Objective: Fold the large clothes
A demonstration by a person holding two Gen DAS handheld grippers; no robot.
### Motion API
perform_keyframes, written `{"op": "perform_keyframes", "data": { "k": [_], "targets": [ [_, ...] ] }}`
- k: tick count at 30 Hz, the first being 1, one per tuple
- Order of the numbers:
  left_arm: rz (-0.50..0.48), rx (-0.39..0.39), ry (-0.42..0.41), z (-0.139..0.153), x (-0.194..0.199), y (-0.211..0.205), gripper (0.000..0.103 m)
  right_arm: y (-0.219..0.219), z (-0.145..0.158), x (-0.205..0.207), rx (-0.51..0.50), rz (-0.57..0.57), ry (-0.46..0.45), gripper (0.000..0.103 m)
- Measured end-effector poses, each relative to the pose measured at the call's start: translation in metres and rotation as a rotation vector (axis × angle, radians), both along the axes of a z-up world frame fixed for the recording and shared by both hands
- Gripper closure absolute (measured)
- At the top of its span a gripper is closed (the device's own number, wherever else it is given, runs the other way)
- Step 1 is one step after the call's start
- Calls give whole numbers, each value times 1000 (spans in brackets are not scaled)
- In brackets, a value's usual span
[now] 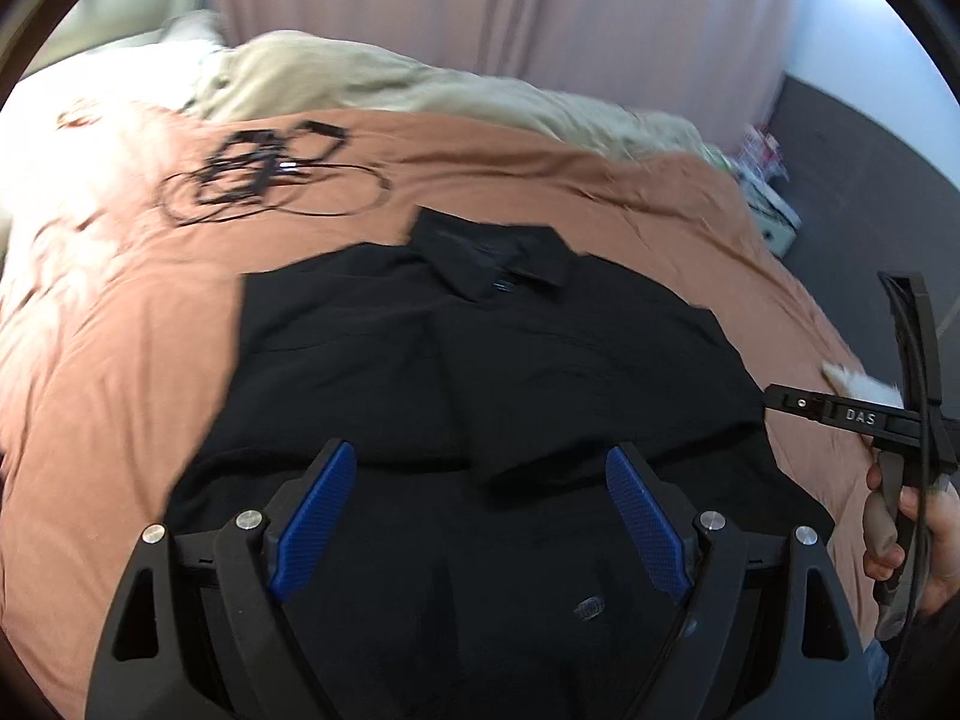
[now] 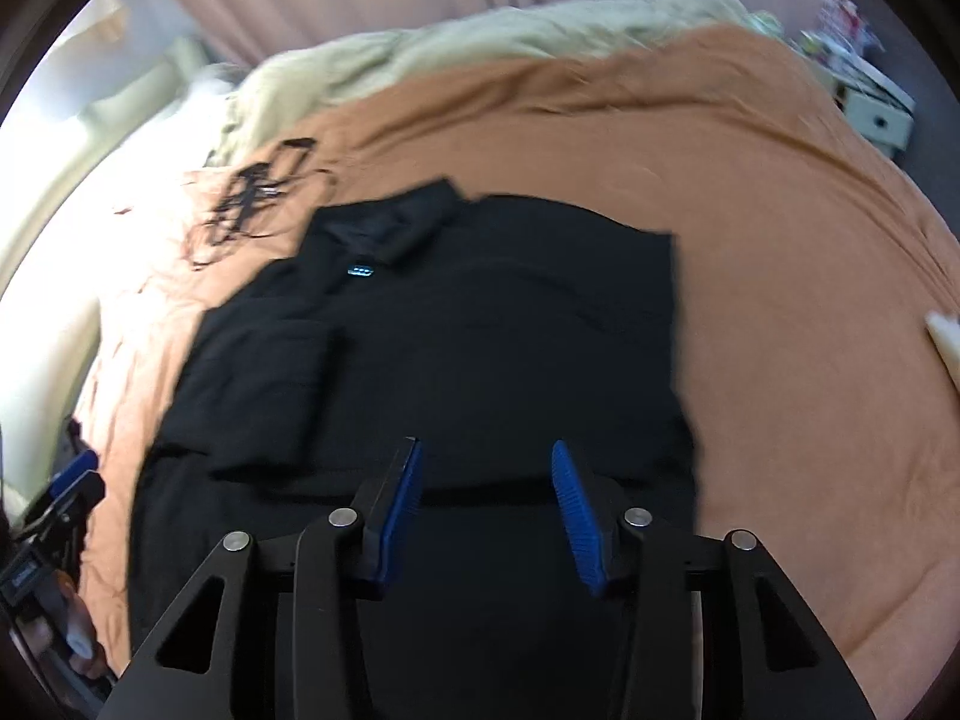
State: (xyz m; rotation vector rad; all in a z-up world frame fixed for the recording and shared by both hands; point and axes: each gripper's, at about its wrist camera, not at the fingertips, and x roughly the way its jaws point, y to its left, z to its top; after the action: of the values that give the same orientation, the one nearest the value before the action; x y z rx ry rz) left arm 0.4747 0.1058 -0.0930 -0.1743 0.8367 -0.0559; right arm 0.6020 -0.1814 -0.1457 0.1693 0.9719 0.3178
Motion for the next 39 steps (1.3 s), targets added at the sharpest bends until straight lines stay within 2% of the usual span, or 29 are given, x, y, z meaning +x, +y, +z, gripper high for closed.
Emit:
{"op": "perform_keyframes", "data": {
  "k": [3,8,12,16,18,23,25,30,35,39],
  "targets": [
    [-59,38,30,-9,18,-30,16,-20,-16,7,5,-32,26,60],
    [-143,171,88,-39,46,-70,16,-42,-38,25,22,-62,65,68],
    [-131,262,148,-65,63,-73,16,-51,-43,38,28,-82,69,68],
    [-119,337,161,-79,73,-66,16,-51,-51,45,35,-85,84,69],
    [-93,361,149,-77,75,-59,23,-49,-56,47,26,-81,91,68],
    [-9,344,88,-51,72,-18,23,-45,-63,47,-4,-79,88,68],
    [52,343,71,-39,67,7,23,-44,-63,47,-12,-82,89,68],
    [162,322,68,-22,46,65,23,-41,-60,45,-36,-89,82,68],
    [228,235,45,-8,19,109,23,-42,-52,34,-32,-76,53,68],
    [218,169,70,-19,20,117,23,-36,-49,28,-37,-61,44,68]
  ]
}}
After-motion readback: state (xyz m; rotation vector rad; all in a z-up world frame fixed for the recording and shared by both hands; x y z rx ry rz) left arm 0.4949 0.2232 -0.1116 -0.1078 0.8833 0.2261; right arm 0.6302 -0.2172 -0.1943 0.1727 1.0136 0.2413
